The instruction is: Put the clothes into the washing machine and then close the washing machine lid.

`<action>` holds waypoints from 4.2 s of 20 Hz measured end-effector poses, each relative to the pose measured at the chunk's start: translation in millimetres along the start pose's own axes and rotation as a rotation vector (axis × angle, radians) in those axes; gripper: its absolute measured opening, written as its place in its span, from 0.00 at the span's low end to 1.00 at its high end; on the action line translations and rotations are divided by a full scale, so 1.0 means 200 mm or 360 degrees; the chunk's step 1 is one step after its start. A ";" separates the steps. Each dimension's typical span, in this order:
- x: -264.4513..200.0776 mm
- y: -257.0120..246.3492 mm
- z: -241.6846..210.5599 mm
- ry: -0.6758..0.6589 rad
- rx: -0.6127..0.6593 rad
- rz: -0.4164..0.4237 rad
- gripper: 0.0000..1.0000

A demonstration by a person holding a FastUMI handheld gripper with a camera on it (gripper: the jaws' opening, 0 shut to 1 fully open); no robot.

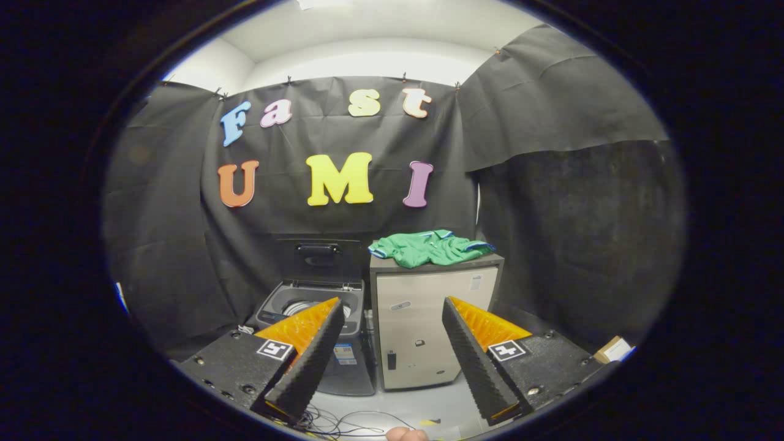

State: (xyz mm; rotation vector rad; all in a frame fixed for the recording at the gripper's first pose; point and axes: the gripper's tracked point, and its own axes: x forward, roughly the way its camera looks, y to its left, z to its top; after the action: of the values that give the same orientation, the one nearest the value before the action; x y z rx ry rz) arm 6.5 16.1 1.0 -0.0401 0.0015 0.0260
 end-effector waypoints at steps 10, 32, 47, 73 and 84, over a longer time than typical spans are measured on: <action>0.13 -0.05 0.14 -0.0025 -0.0007 -0.0034 1.00; 1.74 -0.46 0.59 0.0148 -0.0223 0.0084 1.00; 2.36 -0.61 0.11 0.0765 -0.0299 0.0115 1.00; 2.29 -0.50 0.37 0.0718 -0.0101 0.0140 0.07; 2.06 0.16 0.76 0.0512 0.0010 0.0600 0.07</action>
State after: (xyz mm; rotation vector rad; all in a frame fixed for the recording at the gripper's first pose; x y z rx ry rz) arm 417.1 64.5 151.0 -0.0371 0.3312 0.3965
